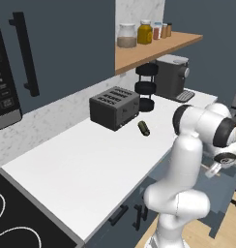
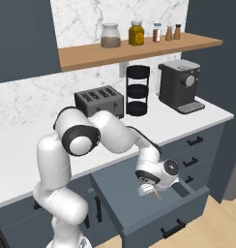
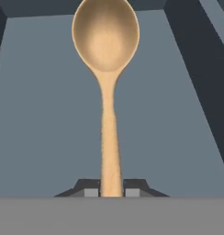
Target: Pick the wooden spoon from the drawer and place it on the counter.
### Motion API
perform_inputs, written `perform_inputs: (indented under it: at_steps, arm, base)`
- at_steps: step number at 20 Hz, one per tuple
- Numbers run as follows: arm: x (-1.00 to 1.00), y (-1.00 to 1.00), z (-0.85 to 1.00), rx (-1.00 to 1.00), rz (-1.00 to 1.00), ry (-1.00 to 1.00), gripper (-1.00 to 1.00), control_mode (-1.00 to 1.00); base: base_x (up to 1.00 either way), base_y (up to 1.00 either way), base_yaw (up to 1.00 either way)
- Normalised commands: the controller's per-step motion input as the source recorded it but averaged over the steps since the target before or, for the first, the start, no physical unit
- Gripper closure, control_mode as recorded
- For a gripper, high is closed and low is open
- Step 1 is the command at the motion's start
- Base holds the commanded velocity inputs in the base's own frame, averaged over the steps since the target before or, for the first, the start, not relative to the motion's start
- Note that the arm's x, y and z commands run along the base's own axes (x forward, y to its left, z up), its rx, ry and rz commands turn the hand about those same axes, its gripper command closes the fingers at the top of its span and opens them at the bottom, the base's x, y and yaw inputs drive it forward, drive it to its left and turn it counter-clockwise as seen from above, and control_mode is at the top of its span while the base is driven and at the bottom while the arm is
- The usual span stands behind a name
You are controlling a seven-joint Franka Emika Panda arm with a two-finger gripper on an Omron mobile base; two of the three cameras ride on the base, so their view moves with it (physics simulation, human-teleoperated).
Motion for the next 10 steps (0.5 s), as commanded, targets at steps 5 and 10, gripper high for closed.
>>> perform_inputs:
  at_steps: [5, 10]
  arm:
    - [0.03, 0.49, 1.00, -0.02, 0.00, -0.06, 1.00, -1.00]
    - [0.29, 0.79, 1.00, -0.06, 0.00, -0.07, 1.00, -1.00]
  base:
    - [0.00, 0.00, 0.00]
    - [0.00, 0.00, 0.00]
